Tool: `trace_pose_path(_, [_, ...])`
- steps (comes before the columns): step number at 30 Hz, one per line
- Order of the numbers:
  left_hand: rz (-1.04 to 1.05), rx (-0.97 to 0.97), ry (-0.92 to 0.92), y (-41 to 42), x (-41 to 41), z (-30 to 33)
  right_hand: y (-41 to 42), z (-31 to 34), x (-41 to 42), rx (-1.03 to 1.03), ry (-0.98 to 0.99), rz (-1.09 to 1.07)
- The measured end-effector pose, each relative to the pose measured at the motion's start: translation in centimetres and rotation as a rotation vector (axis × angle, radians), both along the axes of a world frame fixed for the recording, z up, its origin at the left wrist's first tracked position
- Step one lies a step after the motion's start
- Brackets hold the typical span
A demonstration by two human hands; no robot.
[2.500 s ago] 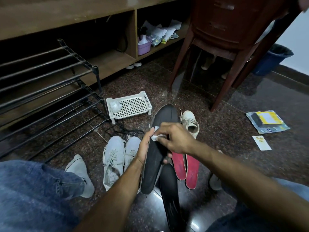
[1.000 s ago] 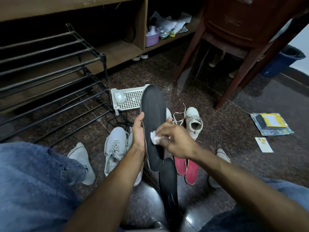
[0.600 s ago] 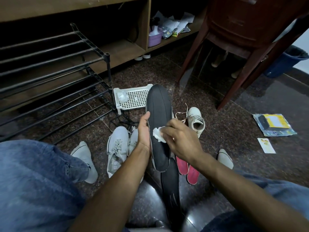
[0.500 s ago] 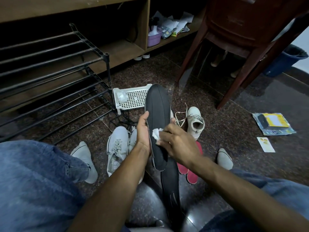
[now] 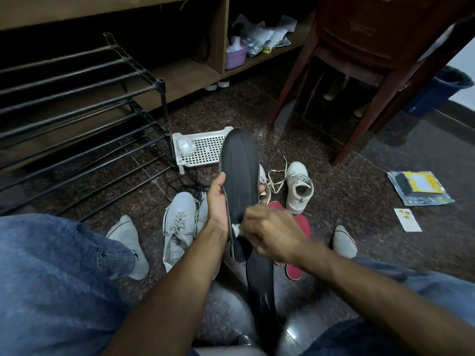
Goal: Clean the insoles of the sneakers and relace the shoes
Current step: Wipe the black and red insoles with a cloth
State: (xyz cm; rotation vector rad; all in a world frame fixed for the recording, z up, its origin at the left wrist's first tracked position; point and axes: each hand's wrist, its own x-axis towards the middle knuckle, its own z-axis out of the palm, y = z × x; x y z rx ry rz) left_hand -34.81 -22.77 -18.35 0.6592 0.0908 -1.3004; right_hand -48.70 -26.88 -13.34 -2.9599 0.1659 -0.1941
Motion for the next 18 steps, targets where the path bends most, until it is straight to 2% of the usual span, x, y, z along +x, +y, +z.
trace_pose_path(5, [0.042, 0.008, -0.014, -0.4, -1.1, 0.2, -4.5, 1.0, 3.3, -0.081, -0.025, -0.294])
trace_pose_path(9, [0.063, 0.005, -0.006, 0.1, 0.0, 0.1, -1.3, 1.2, 1.8, -0.014, 0.008, -0.056])
trace_pose_path(11, [0.05, 0.021, -0.018, 0.1, 0.3, 0.2, -0.5, 0.9, 0.8, -0.061, 0.014, 0.045])
trace_pose_path(12, [0.061, 0.026, -0.008, 0.1, 0.1, 0.1, -0.9, 0.8, 1.1, -0.096, 0.0, 0.041])
trace_pose_path(14, [0.068, 0.043, -0.007, -0.1, -0.7, 0.0, -3.0, 1.1, 2.8, -0.143, 0.016, -0.104])
trace_pose_path(16, [0.045, 0.052, -0.018, -0.1, -1.4, 0.3, -5.0, 1.6, 4.0, -0.153, 0.108, -0.226])
trace_pose_path(18, [0.045, 0.04, -0.029, -0.1, -0.8, 0.5, -5.1, 1.5, 4.1, -0.146, 0.127, -0.179])
